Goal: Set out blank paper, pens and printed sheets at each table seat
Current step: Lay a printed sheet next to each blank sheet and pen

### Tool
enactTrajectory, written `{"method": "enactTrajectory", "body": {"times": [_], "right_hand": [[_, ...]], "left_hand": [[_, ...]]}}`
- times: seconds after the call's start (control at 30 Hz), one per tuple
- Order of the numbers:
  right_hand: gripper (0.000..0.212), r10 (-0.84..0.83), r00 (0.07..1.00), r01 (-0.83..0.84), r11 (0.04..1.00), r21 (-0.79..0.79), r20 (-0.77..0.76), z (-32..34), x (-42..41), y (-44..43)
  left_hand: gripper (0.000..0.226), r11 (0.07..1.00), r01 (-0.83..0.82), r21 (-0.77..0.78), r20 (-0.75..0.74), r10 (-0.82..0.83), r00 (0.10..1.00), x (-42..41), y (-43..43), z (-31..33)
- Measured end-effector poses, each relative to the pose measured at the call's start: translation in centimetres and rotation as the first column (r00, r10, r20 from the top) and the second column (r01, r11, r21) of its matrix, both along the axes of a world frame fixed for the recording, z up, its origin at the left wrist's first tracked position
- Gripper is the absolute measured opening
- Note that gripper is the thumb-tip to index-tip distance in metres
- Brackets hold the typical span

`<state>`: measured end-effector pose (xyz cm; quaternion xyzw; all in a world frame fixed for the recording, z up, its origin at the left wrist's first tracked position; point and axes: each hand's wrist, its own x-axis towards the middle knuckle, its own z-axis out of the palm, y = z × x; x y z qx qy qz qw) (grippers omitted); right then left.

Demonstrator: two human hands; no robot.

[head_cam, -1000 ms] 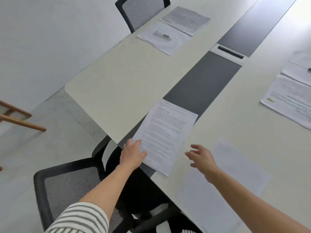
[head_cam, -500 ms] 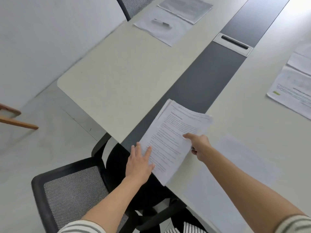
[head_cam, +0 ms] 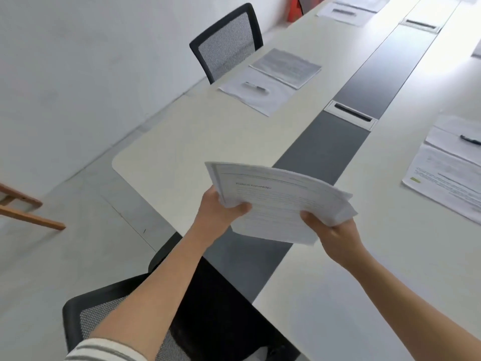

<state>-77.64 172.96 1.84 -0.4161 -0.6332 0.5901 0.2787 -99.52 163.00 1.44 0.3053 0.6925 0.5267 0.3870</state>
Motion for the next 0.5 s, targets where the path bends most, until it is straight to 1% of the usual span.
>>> {"method": "enactTrajectory", "body": {"times": [0.07, 0.13, 0.27, 0.37, 0.43, 0.47, 0.5], "right_hand": [[0.035, -0.003, 1.0, 0.003, 1.0, 0.025, -0.017, 0.2, 0.2, 0.2], [0.035, -0.018, 1.0, 0.018, 1.0, 0.023, -0.005, -0.2, 0.3, 0.2], [0.03, -0.048, 0.996, 0.05, 0.998, -0.027, 0.076, -2.9, 1.1, 0.3], [0.028, -0.014, 0.992, 0.027, 0.994, -0.103, 0.128, -5.1, 1.7, 0.0], [0.032, 0.01, 0.989, 0.012, 0.988, -0.152, 0.145, -6.0, 1.7, -0.3], [0.03, 0.007, 0.987, 0.018, 0.987, -0.157, 0.161, -6.4, 1.7, -0.3], [0.023, -0.01, 0.981, 0.039, 0.989, -0.141, 0.196, -6.5, 1.5, -0.1]], "left_hand": [[0.037, 0.999, -0.003, 0.037, 0.02, 0.002, 1.0, 0.4, 0.2, 1.0], [0.035, 1.0, 0.003, 0.028, 0.015, -0.003, 1.0, 0.6, 0.1, 0.7], [0.031, 0.994, 0.035, -0.104, 0.007, -0.035, 0.999, 1.0, -0.4, -1.2], [0.027, 0.98, 0.04, -0.193, 0.023, -0.036, 0.999, 1.7, -0.7, -3.0], [0.028, 0.976, 0.042, -0.213, 0.018, -0.039, 0.999, 2.2, -0.8, -3.8], [0.029, 0.976, 0.044, -0.213, 0.021, -0.04, 0.999, 2.3, -0.7, -4.0], [0.027, 0.977, 0.039, -0.212, 0.027, -0.034, 0.999, 2.3, -0.6, -3.9]]}}
